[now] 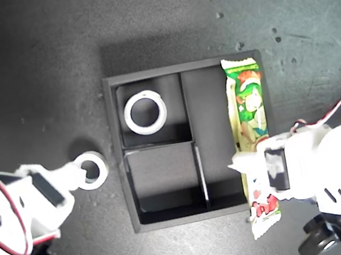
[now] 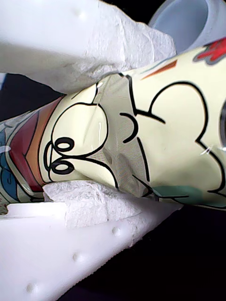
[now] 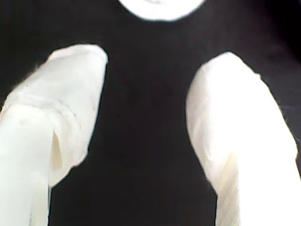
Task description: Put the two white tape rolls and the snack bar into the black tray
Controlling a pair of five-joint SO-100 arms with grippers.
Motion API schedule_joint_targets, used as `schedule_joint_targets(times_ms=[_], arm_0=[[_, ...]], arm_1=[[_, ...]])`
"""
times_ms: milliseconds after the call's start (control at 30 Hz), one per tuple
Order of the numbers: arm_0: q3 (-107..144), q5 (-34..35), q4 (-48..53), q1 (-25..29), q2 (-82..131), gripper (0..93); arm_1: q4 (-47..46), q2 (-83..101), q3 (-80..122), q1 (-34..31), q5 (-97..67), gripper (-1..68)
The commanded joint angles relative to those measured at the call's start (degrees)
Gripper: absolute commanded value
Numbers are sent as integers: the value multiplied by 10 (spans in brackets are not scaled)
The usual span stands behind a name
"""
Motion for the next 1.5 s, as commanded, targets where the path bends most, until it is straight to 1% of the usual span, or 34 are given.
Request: schedule_joint_targets(times_ms=[0, 167, 200, 267, 333, 433, 533, 667, 800, 933, 1100, 1233, 1300, 1400, 1467], arm_0=[[56, -21, -76, 16, 33, 131], [91, -35, -130, 26, 12, 131], [97, -38, -139, 28, 8, 132], [112, -43, -162, 31, 4, 132], [124, -48, -177, 32, -2, 132], [134, -55, -192, 36, -12, 132], [143, -63, -205, 40, -23, 132], [163, -74, -221, 40, -35, 132], [173, -78, -231, 38, -44, 132], [179, -76, -241, 33, -51, 132], [185, -73, -250, 26, -62, 132], [196, -70, -273, 16, -79, 132], [195, -69, -279, 9, -97, 132], [189, -66, -281, 0, -121, 132], [185, -64, -282, -4, -129, 131]], arm_1=[[-10, 6, -1, -7, 11, 9], [-12, 6, 6, -17, 20, 18], [-16, 5, 11, -18, 24, 30], [-20, 5, 22, -21, 30, 86], [-20, 5, 31, -25, 36, 120], [4, 5, 31, -31, 46, 175], [37, 5, 21, -36, 54, 207], [91, 5, -5, -40, 59, 225], [150, 5, -62, -46, 57, 214], [192, 5, -110, -54, 55, 184], [192, 6, -117, -67, 54, 168], [192, 6, -137, -76, 54, 143], [192, 6, -163, -80, 53, 115], [192, 11, -212, -81, 52, 45], [192, 11, -262, -81, 50, 14]])
